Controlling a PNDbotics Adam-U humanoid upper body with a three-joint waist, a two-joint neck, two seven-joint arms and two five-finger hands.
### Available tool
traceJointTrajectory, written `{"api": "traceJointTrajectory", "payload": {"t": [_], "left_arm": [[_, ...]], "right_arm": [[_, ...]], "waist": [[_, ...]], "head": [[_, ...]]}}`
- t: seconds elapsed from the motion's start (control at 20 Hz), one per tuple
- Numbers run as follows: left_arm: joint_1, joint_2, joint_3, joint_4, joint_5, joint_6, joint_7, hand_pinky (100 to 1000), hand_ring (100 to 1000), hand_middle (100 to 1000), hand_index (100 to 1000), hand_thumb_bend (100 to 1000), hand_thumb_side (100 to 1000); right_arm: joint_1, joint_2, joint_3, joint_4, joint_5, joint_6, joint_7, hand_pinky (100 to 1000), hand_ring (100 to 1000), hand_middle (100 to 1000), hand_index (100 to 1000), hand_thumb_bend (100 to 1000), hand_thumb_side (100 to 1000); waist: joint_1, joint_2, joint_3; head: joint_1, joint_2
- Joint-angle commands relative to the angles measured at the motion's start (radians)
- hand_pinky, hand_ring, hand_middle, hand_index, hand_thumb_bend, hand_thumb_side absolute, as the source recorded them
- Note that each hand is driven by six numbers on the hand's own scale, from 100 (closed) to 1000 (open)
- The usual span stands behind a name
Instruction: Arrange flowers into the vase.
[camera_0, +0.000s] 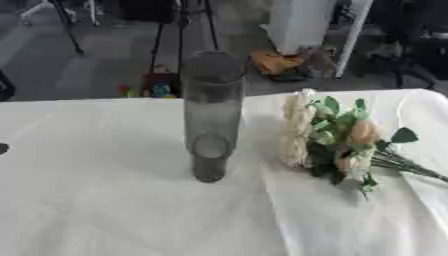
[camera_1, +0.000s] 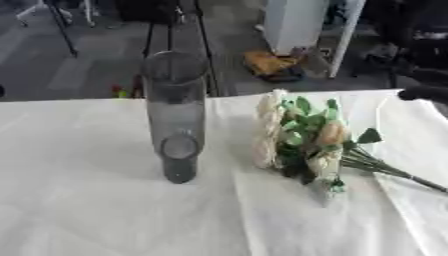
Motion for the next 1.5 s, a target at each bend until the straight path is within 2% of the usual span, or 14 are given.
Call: {"api": "traceJointTrajectory", "payload": {"t": [0.05, 0.2, 0.45, 0.9, 1.05, 1.5], "left_arm": [[-0.004, 0.023, -0.002, -0.013, 0.005, 0.000, -0.005, 667, 1000, 928, 962, 161, 936], [-0.004, 0.023, -0.005, -0.013, 0.007, 0.000, -0.009, 667, 1000, 928, 962, 160, 937], [-0.004, 0.023, -0.009, -0.013, 0.012, 0.000, -0.014, 667, 1000, 928, 962, 159, 938], [-0.007, 0.022, -0.014, -0.013, 0.022, -0.003, -0.023, 667, 1000, 927, 962, 155, 936], [-0.008, 0.021, -0.016, -0.013, 0.024, -0.004, -0.025, 667, 1000, 927, 962, 153, 937], [-0.014, 0.021, -0.019, -0.013, 0.031, -0.006, -0.030, 667, 1000, 927, 962, 154, 931]], "right_arm": [[-0.040, -0.098, 0.020, 0.072, 0.021, -0.038, 0.065, 988, 1000, 942, 1000, 561, 861], [-0.083, -0.131, 0.054, 0.129, 0.008, -0.072, 0.117, 993, 1000, 951, 1000, 575, 797], [-0.147, -0.166, 0.105, 0.182, -0.037, -0.106, 0.193, 992, 1000, 962, 1000, 574, 772], [-0.227, -0.188, 0.179, 0.232, -0.075, -0.114, 0.304, 994, 1000, 981, 1000, 569, 722], [-0.240, -0.187, 0.183, 0.243, -0.073, -0.073, 0.303, 990, 1000, 979, 1000, 532, 729], [-0.259, -0.180, 0.213, 0.230, -0.035, 0.144, 0.232, 993, 1000, 957, 1000, 497, 779]], "waist": [[-0.003, -0.021, -0.001], [-0.005, -0.023, 0.002], [-0.007, -0.025, 0.010], [-0.001, -0.027, 0.024], [0.000, -0.026, 0.026], [0.004, -0.026, 0.032]], "head": [[-0.006, 0.008], [-0.008, 0.008], [-0.018, 0.010], [-0.040, 0.014], [-0.042, 0.015], [-0.047, 0.016]]}}
